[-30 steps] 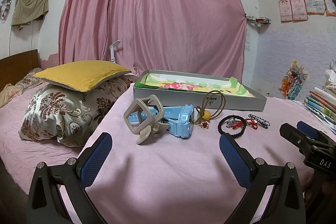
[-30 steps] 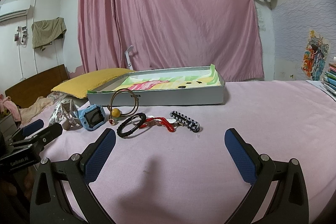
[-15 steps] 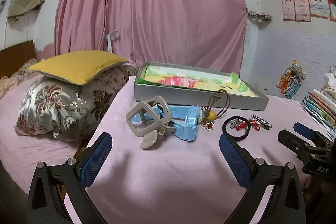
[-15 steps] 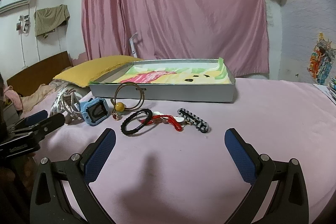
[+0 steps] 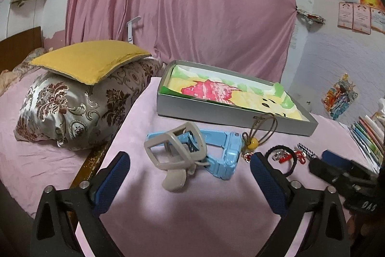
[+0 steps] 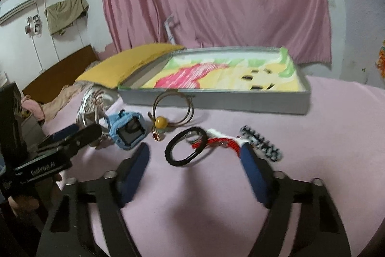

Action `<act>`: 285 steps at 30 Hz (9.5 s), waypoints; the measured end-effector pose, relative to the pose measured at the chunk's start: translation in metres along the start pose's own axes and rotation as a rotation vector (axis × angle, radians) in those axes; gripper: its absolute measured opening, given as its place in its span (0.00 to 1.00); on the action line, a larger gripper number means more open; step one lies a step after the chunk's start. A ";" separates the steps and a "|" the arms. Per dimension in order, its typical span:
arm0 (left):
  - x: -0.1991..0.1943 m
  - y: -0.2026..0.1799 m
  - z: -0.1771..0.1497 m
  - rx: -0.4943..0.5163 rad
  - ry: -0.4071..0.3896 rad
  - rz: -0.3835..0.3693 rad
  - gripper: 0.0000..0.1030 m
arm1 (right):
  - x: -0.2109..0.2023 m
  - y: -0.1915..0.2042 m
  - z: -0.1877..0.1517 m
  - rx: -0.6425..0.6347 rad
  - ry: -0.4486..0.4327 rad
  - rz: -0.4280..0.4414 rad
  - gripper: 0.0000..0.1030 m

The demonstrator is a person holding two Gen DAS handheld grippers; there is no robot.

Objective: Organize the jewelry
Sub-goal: 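Grasp the grey plastic watch frame with the left gripper while the right gripper grasps the black hair tie, then carry both items into the grey tray and open both grippers, then withdraw both grippers from the tray toward the remaining jewelry, then grasp the blue smartwatch with the left gripper while the right gripper grasps the red cord keychain, then carry the smartwatch and keychain into the tray and open both grippers, then withdraw both grippers and reach toward the red-gem ring and white hair clip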

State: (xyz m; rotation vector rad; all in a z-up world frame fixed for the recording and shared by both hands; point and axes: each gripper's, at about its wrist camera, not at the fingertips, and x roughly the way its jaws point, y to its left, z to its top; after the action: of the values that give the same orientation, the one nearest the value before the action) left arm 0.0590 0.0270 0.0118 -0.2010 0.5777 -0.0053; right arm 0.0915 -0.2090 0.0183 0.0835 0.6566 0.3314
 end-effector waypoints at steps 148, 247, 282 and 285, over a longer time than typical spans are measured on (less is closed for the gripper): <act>0.014 -0.005 0.010 0.057 0.047 -0.131 0.94 | -0.006 -0.024 0.009 -0.021 -0.009 -0.052 0.95; 0.127 -0.071 0.104 0.102 0.162 -0.216 0.21 | 0.068 -0.045 0.093 0.046 -0.101 -0.086 0.05; 0.070 -0.056 0.091 0.036 0.006 -0.215 0.78 | 0.017 -0.044 0.077 0.040 -0.218 -0.169 0.63; 0.056 -0.053 0.087 0.055 -0.034 -0.185 0.90 | -0.003 -0.037 0.071 0.011 -0.285 -0.200 0.79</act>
State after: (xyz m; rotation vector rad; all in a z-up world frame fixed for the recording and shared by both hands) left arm 0.1565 -0.0123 0.0628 -0.2005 0.5232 -0.1968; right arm 0.1432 -0.2431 0.0698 0.0728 0.3799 0.1193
